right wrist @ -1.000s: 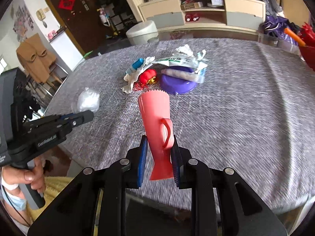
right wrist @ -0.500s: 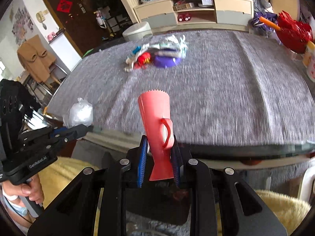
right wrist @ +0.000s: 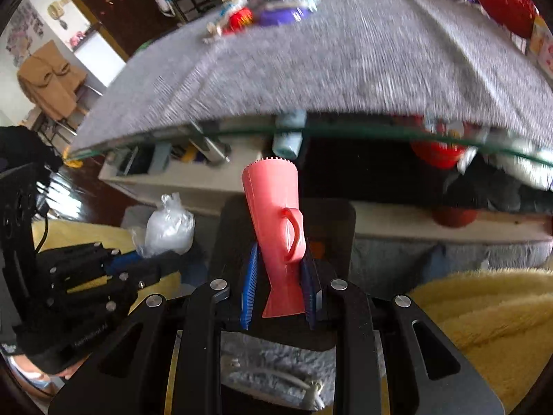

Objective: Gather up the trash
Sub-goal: 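Release the white bag and pink cup from both tools into the bin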

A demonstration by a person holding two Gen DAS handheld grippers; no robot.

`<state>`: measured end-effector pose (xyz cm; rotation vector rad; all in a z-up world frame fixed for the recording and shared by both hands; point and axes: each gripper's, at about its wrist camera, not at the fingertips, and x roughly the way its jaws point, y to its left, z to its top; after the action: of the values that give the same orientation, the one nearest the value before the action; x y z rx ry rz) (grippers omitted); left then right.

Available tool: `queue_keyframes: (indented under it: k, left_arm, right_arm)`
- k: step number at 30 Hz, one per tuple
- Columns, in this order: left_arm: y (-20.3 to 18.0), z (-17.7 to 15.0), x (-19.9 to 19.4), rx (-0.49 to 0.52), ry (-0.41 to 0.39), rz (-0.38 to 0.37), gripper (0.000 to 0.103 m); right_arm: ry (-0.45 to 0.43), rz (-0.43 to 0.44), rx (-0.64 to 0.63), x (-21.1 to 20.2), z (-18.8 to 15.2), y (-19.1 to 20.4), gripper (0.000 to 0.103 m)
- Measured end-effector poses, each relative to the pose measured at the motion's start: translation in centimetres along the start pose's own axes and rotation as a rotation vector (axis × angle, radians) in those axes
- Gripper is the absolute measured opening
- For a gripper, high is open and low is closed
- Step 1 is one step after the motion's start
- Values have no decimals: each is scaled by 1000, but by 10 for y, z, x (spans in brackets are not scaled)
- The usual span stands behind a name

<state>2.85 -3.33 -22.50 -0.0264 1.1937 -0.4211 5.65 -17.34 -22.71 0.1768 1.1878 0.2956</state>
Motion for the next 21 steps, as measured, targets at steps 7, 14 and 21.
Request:
queue_keyframes:
  k: [7, 14, 21]
  left_arm:
    - [8, -12, 26, -23, 61, -16, 10]
    - [9, -12, 38, -27, 94, -28, 13]
    - [14, -9, 35, -38, 84, -2, 52]
  right_arm:
    - [89, -5, 23, 28, -9, -2, 24]
    - [99, -4, 49, 33, -1, -5, 26]
    - [85, -19, 75, 31, 5, -13, 42]
